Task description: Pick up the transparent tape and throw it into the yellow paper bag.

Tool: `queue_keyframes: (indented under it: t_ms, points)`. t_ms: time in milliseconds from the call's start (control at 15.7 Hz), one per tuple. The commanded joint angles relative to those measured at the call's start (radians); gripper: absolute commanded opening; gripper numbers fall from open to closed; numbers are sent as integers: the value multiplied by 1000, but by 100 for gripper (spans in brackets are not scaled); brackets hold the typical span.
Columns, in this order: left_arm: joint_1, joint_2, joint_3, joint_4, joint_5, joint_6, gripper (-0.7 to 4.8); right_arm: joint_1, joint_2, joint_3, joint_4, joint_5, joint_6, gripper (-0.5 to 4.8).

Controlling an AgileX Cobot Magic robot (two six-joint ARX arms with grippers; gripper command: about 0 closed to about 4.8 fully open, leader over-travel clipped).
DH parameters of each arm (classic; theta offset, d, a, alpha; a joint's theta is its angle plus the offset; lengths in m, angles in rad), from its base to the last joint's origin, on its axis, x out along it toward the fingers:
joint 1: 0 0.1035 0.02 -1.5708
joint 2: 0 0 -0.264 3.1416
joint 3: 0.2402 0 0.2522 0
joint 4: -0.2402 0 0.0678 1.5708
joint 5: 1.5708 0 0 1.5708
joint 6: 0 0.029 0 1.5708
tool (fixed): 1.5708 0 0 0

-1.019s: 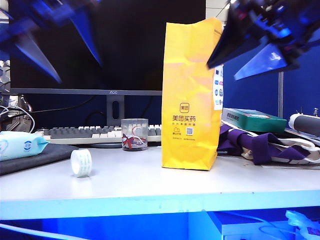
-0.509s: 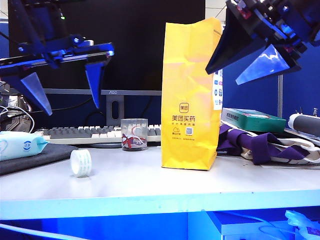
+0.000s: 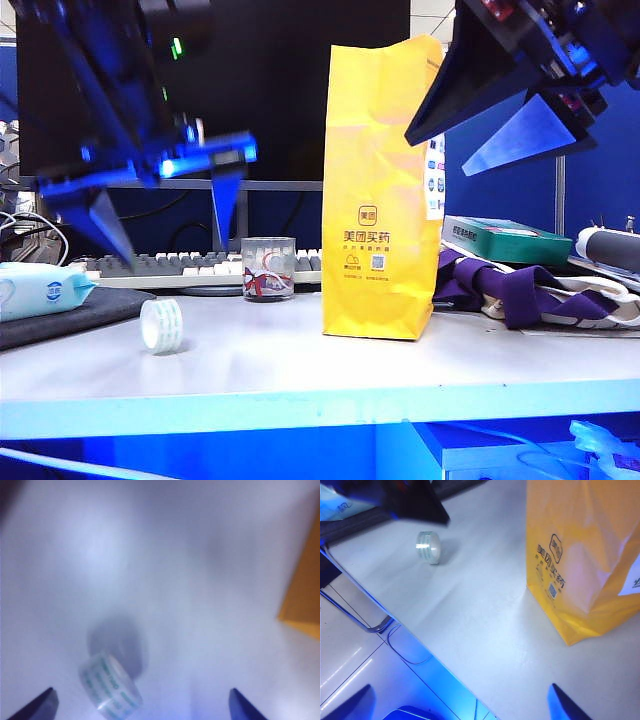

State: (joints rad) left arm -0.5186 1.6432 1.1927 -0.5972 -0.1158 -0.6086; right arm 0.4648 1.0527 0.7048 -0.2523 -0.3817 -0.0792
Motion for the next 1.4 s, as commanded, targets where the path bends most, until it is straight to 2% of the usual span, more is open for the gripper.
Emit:
queue_keyframes:
  t_ms: [64,637,828,1019,1210,1401]
  points:
    - [0,18,4,-3,0,-13,479,0,-6,12,10,-29,1,464]
    - [0,37,3,-46,-19,-39,479,0,-6,12,10,-43,1,464]
    - [0,37,3,-103,4,-47,479,0,-5,12,1,-44,1,464]
    - [0,38,3,-98,8,-59,479,0,-5,12,-1,-44,1,464]
    - [0,80,3,-59,52,-76,479,0,-5,12,-1,-47,1,464]
    - [-17,123,3,-50,45,-80,479,0,-5,12,-6,-57,1,464]
